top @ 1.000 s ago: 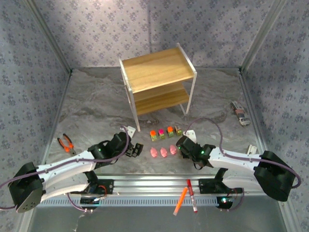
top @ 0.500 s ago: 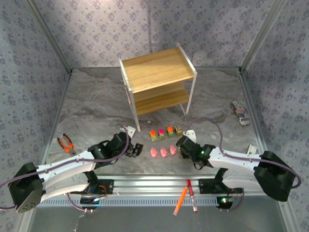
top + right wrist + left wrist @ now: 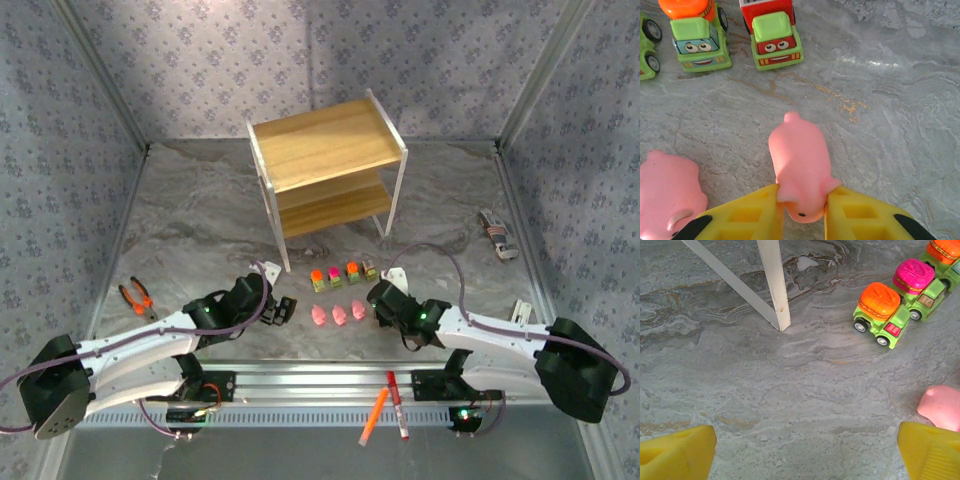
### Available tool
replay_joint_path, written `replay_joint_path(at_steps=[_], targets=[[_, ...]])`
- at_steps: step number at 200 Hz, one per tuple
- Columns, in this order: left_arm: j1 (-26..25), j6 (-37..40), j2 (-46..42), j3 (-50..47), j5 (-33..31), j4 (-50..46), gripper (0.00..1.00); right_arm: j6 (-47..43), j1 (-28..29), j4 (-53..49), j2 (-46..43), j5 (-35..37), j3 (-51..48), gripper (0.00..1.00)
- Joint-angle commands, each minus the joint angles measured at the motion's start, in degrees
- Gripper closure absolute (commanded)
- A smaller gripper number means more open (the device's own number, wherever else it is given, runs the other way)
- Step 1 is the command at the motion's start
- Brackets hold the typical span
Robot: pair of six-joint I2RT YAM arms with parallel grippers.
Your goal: Place and organize the plastic toys onto the shelf
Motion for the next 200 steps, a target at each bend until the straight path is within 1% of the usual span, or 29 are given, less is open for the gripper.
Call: replay_joint_path(at_steps=[1, 67, 112, 117, 133, 162, 200], targets=[[-0.33, 1.08, 0.11, 2.31, -0.16, 0.58, 0.07, -0.14, 0.25, -3.28, -1.28, 1.67, 1.12, 0.74], [-0.32, 1.34, 0.02, 2.49, -0.29, 0.55, 0.07, -1.5, 0.57, -8.01, -2.98, 3.42, 5.95, 0.76], [-0.32, 1.43, 0.19, 2.58, -0.19, 0.55, 0.06, -1.5, 0.95, -10.75, -4.03, 6.55, 10.14, 0.76], [-0.32, 1.43, 0.19, 2.58, -0.25, 0.55, 0.06, -3.35, 0.93, -10.99, -4.04, 6.88, 10.65, 0.76], [-0.32, 1.49, 0.28, 2.58, -0.22, 0.56, 0.06, -4.17, 0.84, -11.93, -4.04, 7.87, 12.58, 0.75], [-0.32, 1.61, 0.53, 2.66, -0.16, 0.67, 0.06, -5.25, 0.29, -13.89, -3.23, 9.59, 16.81, 0.75], [-0.33, 1.69, 0.28, 2.66, -0.17, 0.55, 0.06, -7.05, -1.69, -14.84, -0.13, 9.74, 22.45, 0.76]])
